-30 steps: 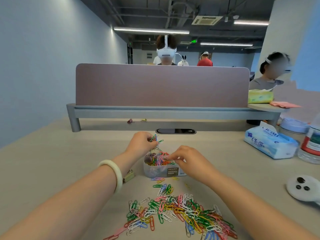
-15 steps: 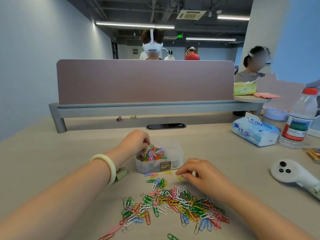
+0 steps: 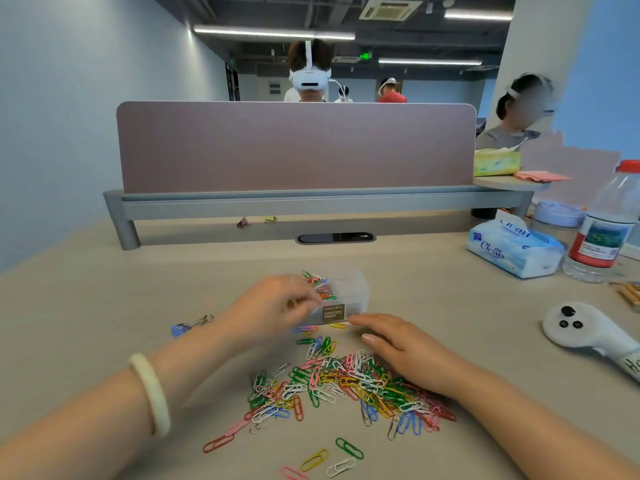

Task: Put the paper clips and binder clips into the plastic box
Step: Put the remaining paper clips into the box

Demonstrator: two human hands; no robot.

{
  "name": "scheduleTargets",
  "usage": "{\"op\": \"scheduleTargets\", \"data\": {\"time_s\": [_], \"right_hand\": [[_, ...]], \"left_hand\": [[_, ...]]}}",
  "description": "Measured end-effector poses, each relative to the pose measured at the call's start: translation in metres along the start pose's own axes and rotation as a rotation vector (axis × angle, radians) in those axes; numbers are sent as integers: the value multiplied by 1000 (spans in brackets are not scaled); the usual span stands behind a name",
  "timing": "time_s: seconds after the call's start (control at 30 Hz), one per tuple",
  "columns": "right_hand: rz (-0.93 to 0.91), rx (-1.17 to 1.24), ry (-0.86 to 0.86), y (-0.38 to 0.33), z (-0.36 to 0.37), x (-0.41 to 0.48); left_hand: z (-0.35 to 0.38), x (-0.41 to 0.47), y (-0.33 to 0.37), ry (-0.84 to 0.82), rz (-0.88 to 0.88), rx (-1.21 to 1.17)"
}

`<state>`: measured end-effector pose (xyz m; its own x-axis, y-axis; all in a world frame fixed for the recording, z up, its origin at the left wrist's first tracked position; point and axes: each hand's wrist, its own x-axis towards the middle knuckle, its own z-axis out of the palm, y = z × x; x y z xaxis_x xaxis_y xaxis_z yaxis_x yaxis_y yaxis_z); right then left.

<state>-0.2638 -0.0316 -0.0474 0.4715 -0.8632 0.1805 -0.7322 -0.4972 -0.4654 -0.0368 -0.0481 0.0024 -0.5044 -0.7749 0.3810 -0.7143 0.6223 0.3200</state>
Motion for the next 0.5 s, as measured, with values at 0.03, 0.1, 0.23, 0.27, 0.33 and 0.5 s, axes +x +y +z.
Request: {"op": "scheduleTargets", "data": {"time_s": [0.03, 0.1, 0.23, 0.27, 0.33, 0.5], "right_hand": [[-15, -15, -22, -1, 3, 1], [-19, -13, -52, -2, 9, 4], [5, 7, -59, -5, 12, 7], [-4, 13, -60, -7, 11, 7], [-5, 108, -67, -10, 9, 6], [55, 568, -88, -15, 0, -6]], "left_hand": [[5, -13, 2, -43, 13, -4], [16, -32, 0, -107, 13, 31], [34, -40, -8, -158, 15, 154], [37, -39, -7, -164, 15, 183], [39, -37, -3, -163, 25, 196], [27, -44, 11, -179, 42, -36]]}}
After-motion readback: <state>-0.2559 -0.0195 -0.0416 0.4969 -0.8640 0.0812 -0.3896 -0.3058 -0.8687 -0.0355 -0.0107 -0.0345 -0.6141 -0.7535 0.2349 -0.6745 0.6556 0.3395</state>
